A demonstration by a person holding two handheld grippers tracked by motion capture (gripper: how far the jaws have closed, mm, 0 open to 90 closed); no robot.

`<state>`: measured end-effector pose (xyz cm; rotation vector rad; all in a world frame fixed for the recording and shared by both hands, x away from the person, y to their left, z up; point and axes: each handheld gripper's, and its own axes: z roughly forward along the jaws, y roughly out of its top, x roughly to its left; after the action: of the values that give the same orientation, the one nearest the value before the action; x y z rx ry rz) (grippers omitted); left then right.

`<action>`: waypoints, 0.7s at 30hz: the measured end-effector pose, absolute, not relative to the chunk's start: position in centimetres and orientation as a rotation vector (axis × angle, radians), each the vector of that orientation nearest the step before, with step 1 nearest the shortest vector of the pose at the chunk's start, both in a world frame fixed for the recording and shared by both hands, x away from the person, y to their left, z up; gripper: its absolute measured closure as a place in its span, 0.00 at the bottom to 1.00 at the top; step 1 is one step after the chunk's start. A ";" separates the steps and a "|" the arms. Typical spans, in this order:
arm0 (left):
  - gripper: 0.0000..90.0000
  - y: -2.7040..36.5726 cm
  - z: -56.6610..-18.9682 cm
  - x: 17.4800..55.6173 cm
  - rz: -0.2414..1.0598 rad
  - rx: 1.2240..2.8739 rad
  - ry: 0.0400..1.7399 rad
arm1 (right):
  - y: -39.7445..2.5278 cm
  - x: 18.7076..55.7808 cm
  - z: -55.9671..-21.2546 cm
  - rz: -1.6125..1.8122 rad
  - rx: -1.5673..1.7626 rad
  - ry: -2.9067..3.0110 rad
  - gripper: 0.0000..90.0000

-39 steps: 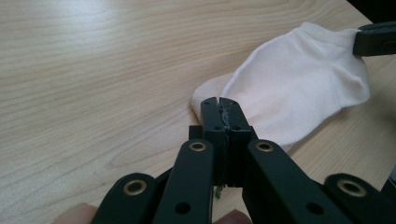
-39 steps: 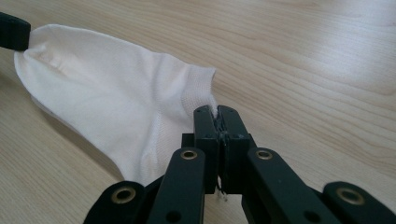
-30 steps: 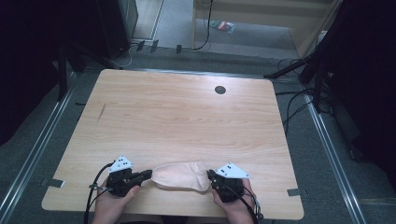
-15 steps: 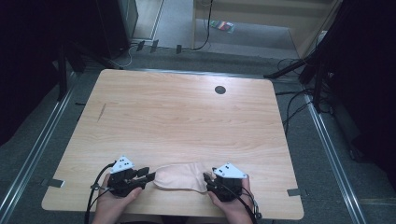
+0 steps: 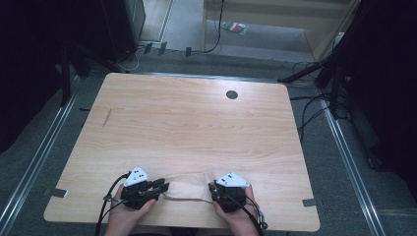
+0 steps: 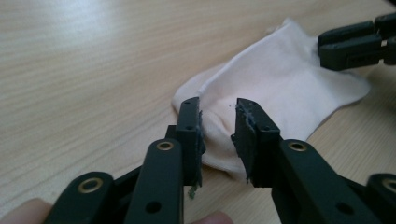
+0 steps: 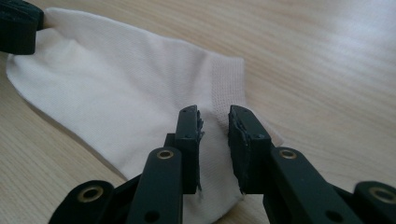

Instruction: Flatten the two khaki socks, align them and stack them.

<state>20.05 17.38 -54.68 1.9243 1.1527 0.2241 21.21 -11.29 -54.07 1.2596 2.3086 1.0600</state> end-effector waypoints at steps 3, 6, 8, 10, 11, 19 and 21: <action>0.70 17.2 -55.0 20.2 0.211 1.955 1.162 | -11.4 21.3 -54.3 1.075 1.262 2.313 0.82; 0.63 17.3 -55.0 20.2 0.224 1.932 1.169 | -11.5 21.3 -54.3 1.081 1.272 2.315 0.80; 0.60 17.4 -54.8 20.3 0.209 1.897 1.152 | -11.6 21.4 -54.2 1.092 1.286 2.320 0.79; 0.59 17.5 -54.4 20.1 0.221 1.872 1.129 | -11.8 21.4 -54.0 1.110 1.289 2.313 0.78; 0.59 17.5 -54.2 20.0 0.235 1.859 1.121 | -11.9 21.3 -53.8 1.123 1.288 2.303 0.79; 0.76 17.3 -54.3 20.6 0.208 1.818 1.112 | -10.8 22.9 -52.8 1.252 1.275 2.259 0.96; 0.74 17.1 -54.6 21.1 0.194 1.823 1.129 | -9.7 23.4 -53.3 1.223 1.247 2.280 0.96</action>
<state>21.15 17.12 -54.60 1.8232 1.1294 0.1942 23.44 -9.75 -53.30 1.2469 2.2805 1.2227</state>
